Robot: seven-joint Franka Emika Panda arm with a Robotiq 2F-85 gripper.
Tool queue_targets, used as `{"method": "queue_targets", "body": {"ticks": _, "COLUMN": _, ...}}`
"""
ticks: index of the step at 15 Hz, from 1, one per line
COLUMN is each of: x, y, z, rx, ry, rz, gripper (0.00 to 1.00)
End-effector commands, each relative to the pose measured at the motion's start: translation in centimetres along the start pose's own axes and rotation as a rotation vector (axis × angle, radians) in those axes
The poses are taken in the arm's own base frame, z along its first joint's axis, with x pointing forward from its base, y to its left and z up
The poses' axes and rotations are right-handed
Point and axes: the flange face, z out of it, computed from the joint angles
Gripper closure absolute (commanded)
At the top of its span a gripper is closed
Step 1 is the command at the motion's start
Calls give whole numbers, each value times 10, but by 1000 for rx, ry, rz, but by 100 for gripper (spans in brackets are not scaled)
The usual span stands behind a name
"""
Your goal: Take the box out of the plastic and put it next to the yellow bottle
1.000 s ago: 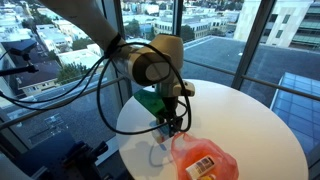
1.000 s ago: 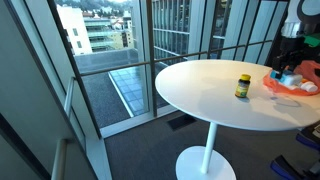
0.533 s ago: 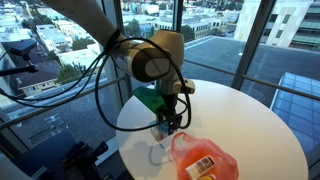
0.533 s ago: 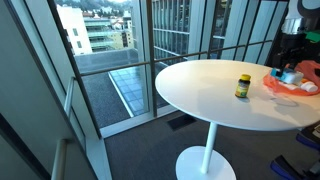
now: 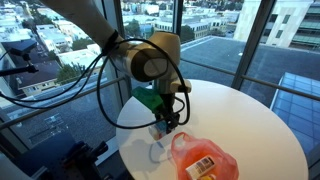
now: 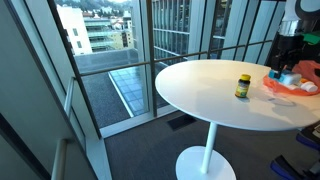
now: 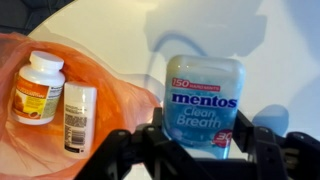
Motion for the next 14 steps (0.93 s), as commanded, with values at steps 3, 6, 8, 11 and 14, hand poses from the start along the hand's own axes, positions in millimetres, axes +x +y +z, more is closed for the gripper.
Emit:
{"method": "queue_targets", "body": {"ticks": 3, "x": 15, "y": -18, "z": 5, "rx": -23, "ry": 35, "rz": -64, "gripper": 59}}
{"method": "queue_targets", "body": {"ticks": 6, "x": 18, "y": -40, "z": 6, "rx": -26, "ry": 54, "rz": -106, "gripper": 59}}
{"method": "queue_targets", "body": {"ticks": 8, "x": 16, "y": -63, "z": 3, "rx": -11, "ry": 57, "rz": -156, "gripper": 59}}
{"method": "queue_targets", "body": {"ticks": 11, "x": 10, "y": -100, "z": -6, "rx": -6, "ry": 68, "rz": -236, "gripper": 59}}
{"method": "queue_targets", "body": {"ticks": 14, "x": 6, "y": -135, "z": -14, "rx": -14, "ry": 86, "rz": -316, "gripper": 59}}
